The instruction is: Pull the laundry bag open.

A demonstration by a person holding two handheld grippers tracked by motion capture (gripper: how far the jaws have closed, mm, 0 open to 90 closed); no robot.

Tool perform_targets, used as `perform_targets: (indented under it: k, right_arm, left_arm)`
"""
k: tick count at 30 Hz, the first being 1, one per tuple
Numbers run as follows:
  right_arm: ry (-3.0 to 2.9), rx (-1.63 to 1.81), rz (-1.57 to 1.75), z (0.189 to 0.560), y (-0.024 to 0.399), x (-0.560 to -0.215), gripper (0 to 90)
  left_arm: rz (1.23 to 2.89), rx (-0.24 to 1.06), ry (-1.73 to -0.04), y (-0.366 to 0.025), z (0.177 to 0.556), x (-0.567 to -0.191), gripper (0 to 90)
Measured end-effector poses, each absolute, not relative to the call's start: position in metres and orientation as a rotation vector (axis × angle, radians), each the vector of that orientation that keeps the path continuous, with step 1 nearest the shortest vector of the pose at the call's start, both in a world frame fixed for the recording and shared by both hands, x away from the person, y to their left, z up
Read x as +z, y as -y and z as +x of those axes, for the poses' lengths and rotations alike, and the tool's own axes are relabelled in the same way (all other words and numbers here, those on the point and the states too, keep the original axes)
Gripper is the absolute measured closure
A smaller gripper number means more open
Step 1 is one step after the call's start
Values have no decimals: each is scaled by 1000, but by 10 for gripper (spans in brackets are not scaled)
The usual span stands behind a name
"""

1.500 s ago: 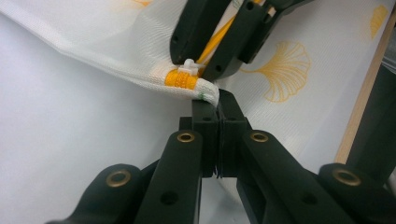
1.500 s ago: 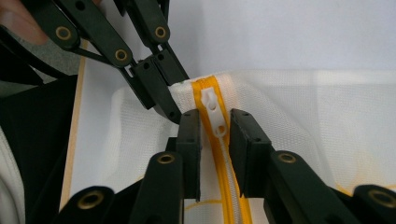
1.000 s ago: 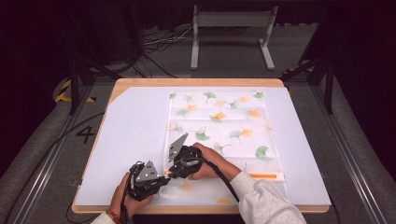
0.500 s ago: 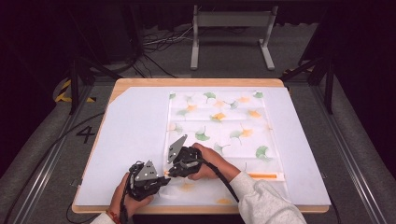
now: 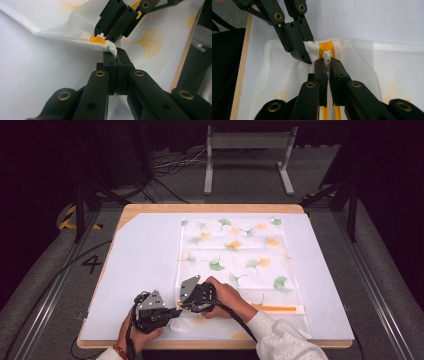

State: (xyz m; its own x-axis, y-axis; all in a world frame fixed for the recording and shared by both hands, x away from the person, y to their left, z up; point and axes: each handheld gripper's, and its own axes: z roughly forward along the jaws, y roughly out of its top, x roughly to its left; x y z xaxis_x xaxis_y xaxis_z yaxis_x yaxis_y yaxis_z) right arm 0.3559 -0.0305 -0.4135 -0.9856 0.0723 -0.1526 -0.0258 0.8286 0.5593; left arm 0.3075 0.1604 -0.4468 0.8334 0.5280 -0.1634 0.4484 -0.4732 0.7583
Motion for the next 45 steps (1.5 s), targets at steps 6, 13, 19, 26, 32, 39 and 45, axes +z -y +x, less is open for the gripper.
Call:
perform_targets:
  k: [6, 13, 19, 26, 32, 39, 45]
  right_arm:
    - [-2814, 854, 53, 355, 31, -414, 857]
    - [-2815, 811, 59, 355, 34, -420, 859]
    - [-2823, 805, 65, 355, 37, -424, 860]
    - [-2825, 768, 86, 356, 48, -427, 861]
    - [-2827, 773, 110, 355, 60, -429, 863]
    - [-2837, 796, 132, 357, 73, -429, 866]
    - [-2839, 801, 145, 359, 82, -429, 871]
  left_arm:
    - [2117, 117, -725, -162, 308, -446, 886]
    - [2116, 119, -718, -163, 307, -446, 886]
    - [2124, 122, -704, -162, 307, -446, 886]
    - [2126, 139, -698, -164, 308, -445, 887]
    - [2124, 137, -688, -163, 308, -444, 887]
    - [2127, 143, -671, -163, 307, -443, 887]
    - [2116, 136, -677, -166, 307, -442, 887]
